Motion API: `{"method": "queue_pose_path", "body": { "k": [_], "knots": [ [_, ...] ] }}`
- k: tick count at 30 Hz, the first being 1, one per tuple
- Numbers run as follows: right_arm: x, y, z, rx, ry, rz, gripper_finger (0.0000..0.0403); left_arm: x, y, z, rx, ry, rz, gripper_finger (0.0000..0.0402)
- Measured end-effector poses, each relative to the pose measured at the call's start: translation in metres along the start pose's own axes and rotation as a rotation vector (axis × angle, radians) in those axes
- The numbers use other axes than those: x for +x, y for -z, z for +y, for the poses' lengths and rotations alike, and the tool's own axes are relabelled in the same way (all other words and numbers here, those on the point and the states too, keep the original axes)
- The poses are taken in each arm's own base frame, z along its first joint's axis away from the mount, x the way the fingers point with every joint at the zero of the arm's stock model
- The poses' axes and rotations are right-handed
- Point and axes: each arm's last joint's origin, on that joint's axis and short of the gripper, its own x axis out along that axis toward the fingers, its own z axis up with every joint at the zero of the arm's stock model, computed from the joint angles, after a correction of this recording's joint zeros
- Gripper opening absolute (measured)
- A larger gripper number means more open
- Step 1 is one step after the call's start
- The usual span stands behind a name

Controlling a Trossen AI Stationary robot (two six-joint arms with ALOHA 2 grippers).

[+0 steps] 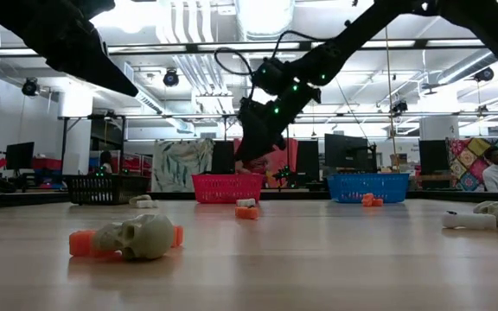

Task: Sort Halloween decoration
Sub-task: Put the white skeleton toy into the black bin

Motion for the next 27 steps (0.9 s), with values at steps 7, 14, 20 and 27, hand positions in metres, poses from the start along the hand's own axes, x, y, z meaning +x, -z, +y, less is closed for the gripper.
{"method": "queue_pose_path", "body": {
  "k": [7,14,20,27],
  "knots": [
    [-0.047,-0.015,0.017,0.004,-0.024,0.035,0.0175,0.0,-0.002,-0.001,-0.024,0.007,-0.015,0.0075],
    [-0.104,-0.017,0.054,-0.009,-0.08,0.139,0.0171,0.005,-0.008,0.003,-0.087,-0.006,-0.045,0.0075],
    [-0.142,-0.005,0.092,-0.02,-0.143,0.121,0.0171,0.013,-0.011,0.013,-0.159,-0.03,-0.023,0.0074],
    [-0.165,0.015,0.133,-0.03,-0.234,0.047,0.0171,0.03,-0.01,0.021,-0.163,-0.059,0.031,0.0074]
  ]
}}
